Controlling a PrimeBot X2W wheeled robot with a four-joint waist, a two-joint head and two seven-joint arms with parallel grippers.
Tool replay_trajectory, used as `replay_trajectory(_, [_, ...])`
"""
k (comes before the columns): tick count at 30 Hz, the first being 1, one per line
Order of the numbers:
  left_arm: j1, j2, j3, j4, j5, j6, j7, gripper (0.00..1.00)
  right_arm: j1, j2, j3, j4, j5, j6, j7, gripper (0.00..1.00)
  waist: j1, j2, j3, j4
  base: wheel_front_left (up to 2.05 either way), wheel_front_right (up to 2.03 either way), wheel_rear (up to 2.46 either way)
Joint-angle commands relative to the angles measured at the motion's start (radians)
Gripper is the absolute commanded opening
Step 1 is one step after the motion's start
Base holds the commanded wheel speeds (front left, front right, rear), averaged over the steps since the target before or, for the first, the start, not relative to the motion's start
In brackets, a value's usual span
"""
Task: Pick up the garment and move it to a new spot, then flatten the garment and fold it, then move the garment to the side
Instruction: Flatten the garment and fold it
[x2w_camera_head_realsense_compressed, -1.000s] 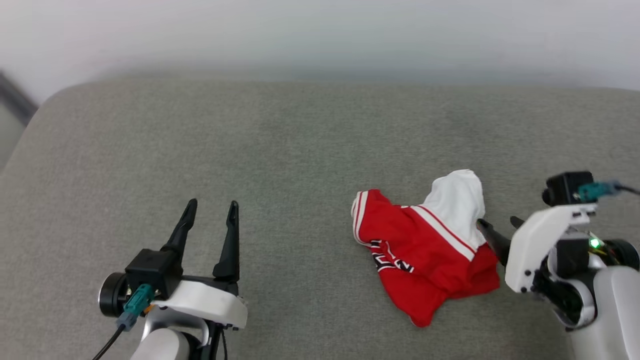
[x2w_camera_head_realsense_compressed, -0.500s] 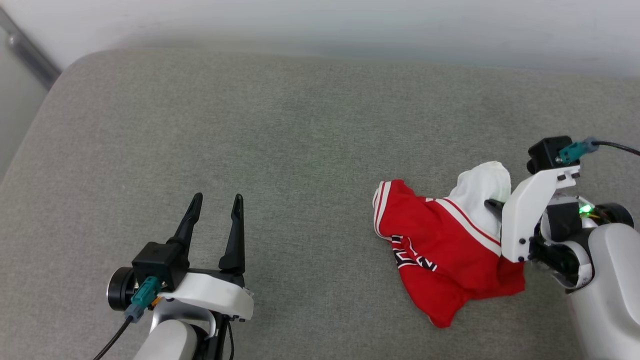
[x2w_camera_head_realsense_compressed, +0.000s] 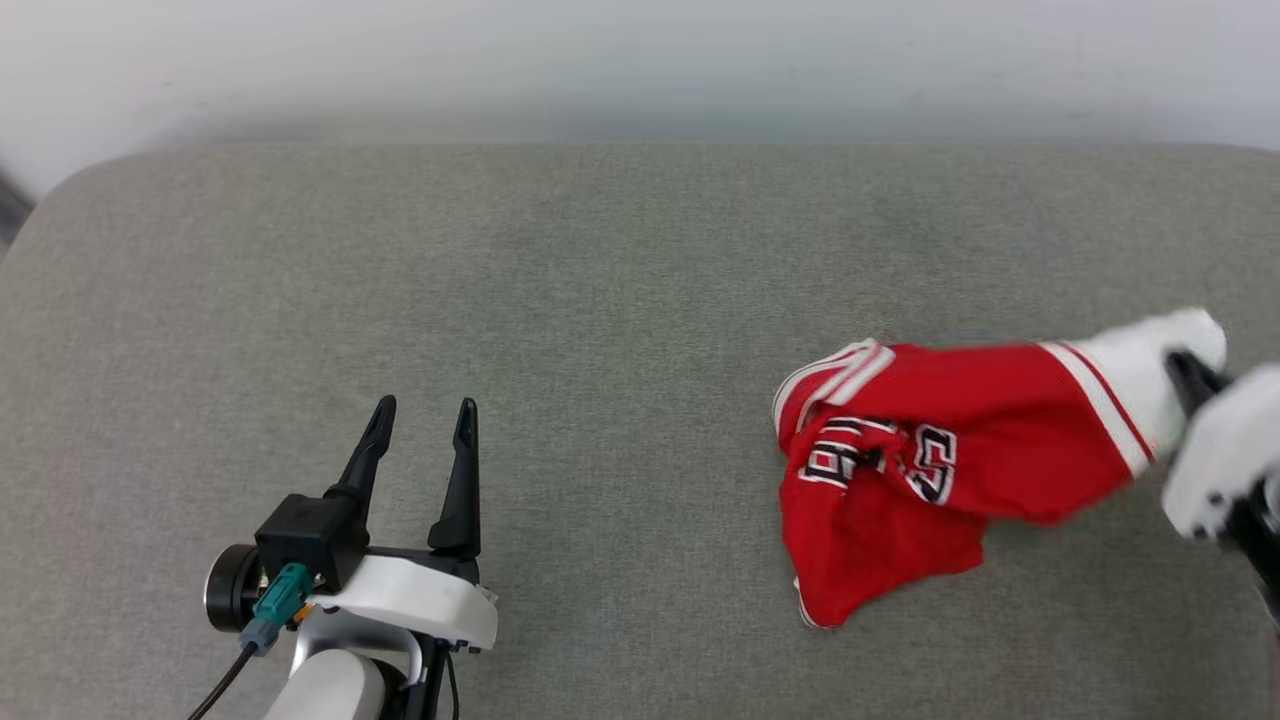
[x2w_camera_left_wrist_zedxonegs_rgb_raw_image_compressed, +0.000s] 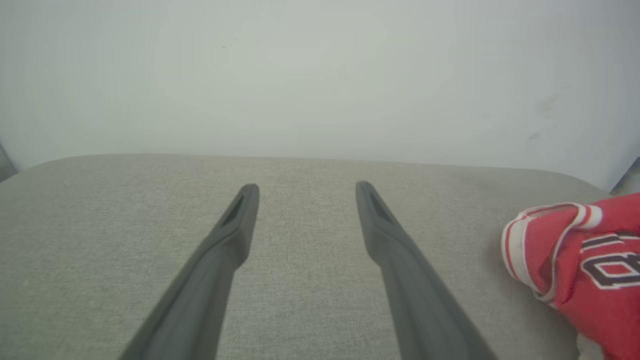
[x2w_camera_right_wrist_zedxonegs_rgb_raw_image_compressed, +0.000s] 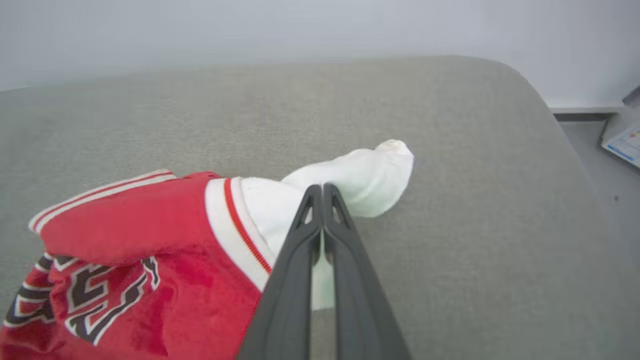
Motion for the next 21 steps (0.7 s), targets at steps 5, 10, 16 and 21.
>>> replay_trajectory(5, [0.016,0.007,-0.002,-0.004,0.000,0.004,-0.004,1.00,0.167,0.068,-0.148,0.048,-0.032,0.000,-0.032,0.00,-0.0001,0.0000,-0.004,-0.018,0.00,0.00,0.00])
replay_trajectory(10, [0.017,0.013,0.000,0.002,-0.007,0.005,0.001,1.00,0.236,0.111,-0.196,0.209,-0.033,0.000,-0.128,1.00,-0.0001,0.0000,-0.006,-0.025,0.00,0.00,0.00])
replay_trajectory(16, [0.029,0.016,0.001,0.004,-0.013,0.013,0.006,1.00,0.207,0.120,-0.190,0.264,-0.005,0.000,-0.344,1.00,-0.0001,0.0000,-0.027,-0.024,0.00,0.00,0.00])
replay_trajectory(21, [0.055,0.017,0.002,-0.001,-0.018,0.027,0.008,1.00,0.223,0.105,-0.163,0.205,-0.018,0.000,-0.517,1.00,-0.0001,0.0000,-0.061,-0.016,0.00,0.00,0.00])
